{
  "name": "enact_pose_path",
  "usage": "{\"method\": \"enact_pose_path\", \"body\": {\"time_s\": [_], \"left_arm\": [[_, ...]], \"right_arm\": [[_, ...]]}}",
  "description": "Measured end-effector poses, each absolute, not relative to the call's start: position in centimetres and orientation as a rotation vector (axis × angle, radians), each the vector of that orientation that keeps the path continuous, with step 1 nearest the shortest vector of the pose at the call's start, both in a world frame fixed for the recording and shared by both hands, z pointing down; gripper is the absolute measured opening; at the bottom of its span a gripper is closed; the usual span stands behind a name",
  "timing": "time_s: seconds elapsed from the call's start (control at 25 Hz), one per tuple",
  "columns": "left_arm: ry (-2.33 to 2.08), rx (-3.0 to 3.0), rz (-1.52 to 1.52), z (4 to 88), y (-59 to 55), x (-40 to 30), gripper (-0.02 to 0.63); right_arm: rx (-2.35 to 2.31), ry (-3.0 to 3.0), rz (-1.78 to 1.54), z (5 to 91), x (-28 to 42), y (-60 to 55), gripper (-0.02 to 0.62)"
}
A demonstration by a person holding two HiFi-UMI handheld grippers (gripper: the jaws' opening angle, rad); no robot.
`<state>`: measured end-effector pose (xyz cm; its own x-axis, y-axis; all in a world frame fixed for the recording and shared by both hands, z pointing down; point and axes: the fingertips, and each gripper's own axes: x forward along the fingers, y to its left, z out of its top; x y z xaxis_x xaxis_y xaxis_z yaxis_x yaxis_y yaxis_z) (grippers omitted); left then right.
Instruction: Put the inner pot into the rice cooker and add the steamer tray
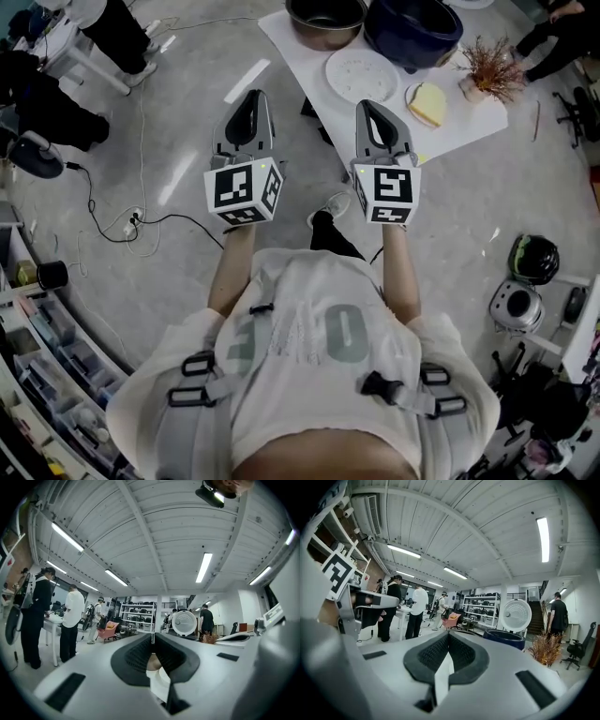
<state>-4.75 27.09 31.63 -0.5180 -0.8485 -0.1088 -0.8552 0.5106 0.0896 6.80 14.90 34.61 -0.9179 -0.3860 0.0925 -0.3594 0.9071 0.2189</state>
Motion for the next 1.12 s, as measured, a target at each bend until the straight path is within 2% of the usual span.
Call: {"method": "enact_pose_path", "body": {"time_s": [0.56,0.92,1.12], "left_arm": [[2.687,-1.547,0.15,31.6,8.8,-11.4,0.037],[2.677,-1.604,0.029,34.0,0.9,-13.3,0.037],[2.701,-1.631,0.072,34.0,-1.5,-13.7,0.037]], "right_arm": [[0.535,-2.931,-0.251,34.5,-0.6,-2.0,0.009],[0.578,-2.913,-0.14,37.4,-1.3,-9.3,0.009],[0.616,-2.91,-0.083,38.2,-0.8,-11.6,0.009]]}}
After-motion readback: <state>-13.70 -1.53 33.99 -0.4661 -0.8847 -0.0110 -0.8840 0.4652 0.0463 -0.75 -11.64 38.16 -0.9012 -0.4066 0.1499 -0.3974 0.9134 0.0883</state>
